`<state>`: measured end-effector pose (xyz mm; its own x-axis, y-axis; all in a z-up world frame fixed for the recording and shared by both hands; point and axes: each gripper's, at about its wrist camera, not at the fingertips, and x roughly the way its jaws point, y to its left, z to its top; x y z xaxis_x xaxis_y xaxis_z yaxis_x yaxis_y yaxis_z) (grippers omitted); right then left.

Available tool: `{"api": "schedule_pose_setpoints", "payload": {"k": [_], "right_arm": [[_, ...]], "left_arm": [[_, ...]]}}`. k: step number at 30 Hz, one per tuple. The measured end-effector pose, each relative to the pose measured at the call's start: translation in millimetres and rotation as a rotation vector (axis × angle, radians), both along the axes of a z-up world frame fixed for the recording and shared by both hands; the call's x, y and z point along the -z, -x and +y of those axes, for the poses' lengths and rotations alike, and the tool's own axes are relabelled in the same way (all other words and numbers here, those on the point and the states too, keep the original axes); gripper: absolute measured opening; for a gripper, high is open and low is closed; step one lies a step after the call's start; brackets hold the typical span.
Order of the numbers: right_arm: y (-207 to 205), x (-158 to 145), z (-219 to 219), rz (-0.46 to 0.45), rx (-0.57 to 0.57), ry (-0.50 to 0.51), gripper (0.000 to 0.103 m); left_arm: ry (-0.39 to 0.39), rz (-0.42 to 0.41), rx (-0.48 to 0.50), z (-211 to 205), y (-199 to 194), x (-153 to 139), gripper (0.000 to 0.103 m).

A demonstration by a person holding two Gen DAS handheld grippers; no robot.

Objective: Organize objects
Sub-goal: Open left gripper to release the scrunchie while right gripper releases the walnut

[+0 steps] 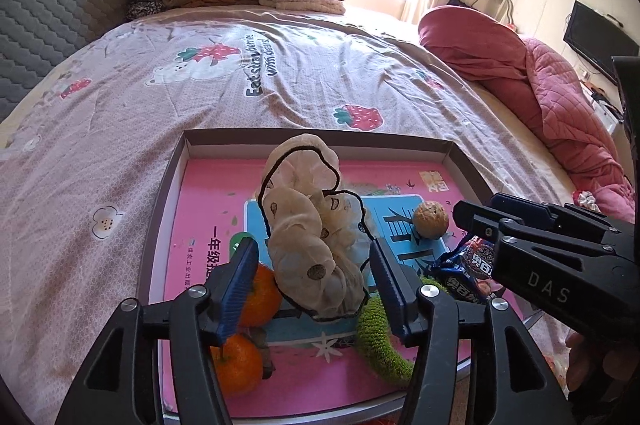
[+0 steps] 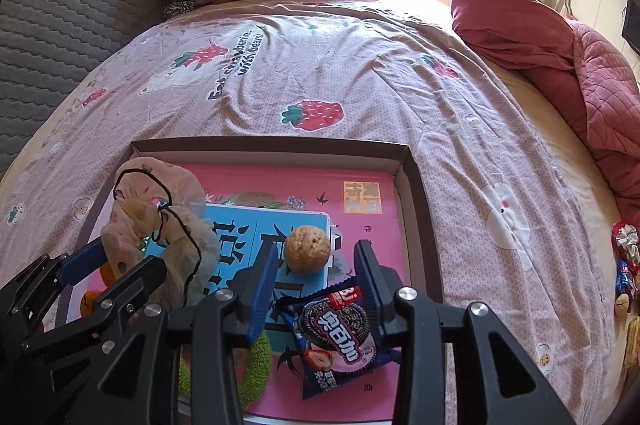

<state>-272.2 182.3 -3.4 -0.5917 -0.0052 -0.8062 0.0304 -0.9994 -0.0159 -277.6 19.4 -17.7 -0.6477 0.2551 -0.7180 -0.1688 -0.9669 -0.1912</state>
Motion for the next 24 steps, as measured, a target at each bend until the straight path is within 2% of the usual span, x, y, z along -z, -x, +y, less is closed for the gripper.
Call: {"api": "schedule_pose_setpoints", "payload": {"k": [5, 11, 16, 19, 24], "right_arm": [[-14, -16, 2, 0.020, 0.000, -0.003, 0.041], [-34, -35, 2, 0.049, 0.002, 0.023, 0.041], [-54, -45, -3, 0.067, -0.032, 0.069, 0.043], [-68, -49, -7, 0.084, -0.046, 0.069, 0.046], [-90, -52, -11, 0.067, -0.067, 0.096, 0.048]], "left_arm": [[-0.011, 0.025, -0.002, -4, -14, -18, 0.067], [0.022, 0.040, -0.017, -9, -39, -35, 0.073], [0.054, 0.035, -0.032, -17, -67, -45, 0.075], [0.042, 0.040, -0.049, -26, -85, -52, 0.076], [0.075, 0.058, -0.064, -29, -109, -62, 0.077]]}}
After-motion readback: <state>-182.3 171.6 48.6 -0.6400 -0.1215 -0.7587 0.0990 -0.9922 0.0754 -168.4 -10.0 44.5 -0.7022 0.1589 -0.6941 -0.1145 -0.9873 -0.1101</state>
